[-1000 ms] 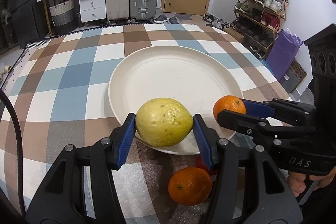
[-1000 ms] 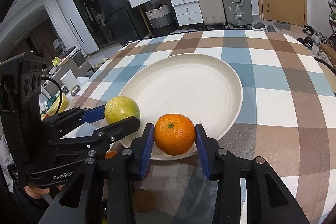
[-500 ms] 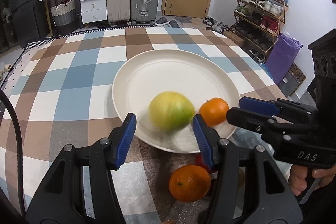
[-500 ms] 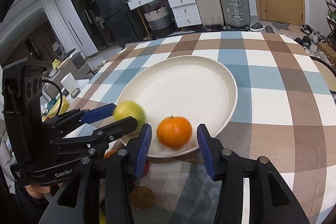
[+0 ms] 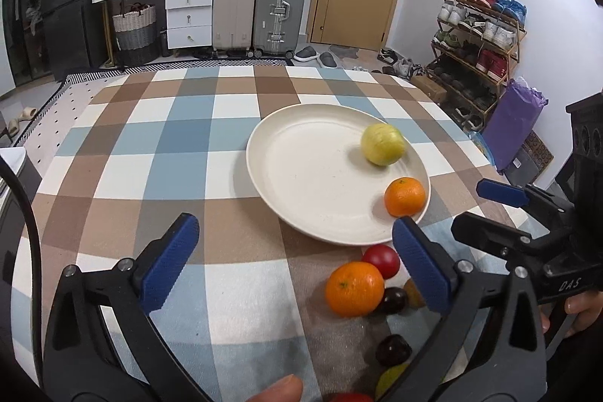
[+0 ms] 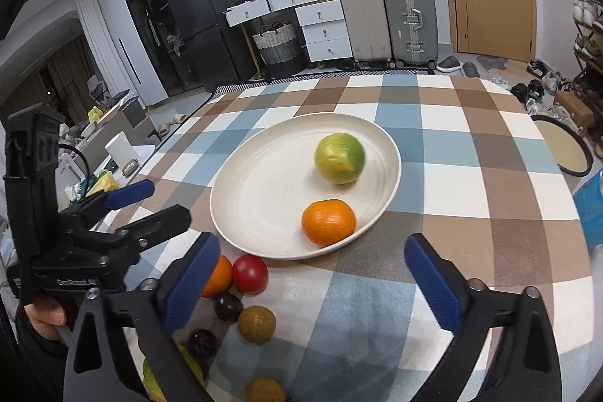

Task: Organize fruits
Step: 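Withdraw both tools from the plate back toward the remaining fruits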

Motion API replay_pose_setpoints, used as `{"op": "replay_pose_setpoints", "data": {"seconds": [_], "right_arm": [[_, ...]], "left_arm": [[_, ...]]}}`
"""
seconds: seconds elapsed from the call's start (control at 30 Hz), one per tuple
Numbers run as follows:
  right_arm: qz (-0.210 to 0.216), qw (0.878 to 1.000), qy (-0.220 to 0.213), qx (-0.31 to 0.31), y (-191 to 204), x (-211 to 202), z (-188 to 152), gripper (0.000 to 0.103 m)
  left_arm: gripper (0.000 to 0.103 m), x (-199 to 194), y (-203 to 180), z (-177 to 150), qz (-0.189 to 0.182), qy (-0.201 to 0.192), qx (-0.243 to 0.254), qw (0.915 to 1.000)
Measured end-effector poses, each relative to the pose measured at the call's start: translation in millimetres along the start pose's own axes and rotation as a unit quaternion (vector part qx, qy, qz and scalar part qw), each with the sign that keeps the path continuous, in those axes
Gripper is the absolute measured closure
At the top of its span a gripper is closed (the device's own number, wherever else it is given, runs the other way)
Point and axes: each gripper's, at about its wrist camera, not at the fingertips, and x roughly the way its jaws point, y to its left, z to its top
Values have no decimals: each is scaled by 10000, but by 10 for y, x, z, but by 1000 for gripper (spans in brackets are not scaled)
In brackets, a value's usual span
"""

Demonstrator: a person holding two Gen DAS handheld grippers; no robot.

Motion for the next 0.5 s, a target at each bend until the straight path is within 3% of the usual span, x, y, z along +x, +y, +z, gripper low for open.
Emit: {"op": "replay_pose_setpoints", "data": {"seconds": [0.5], "right_arm": [[-9, 10000, 98, -14, 40, -215, -225, 0]], "left_arm": [[1, -552, -5, -352, 215, -86, 140, 9996]]}}
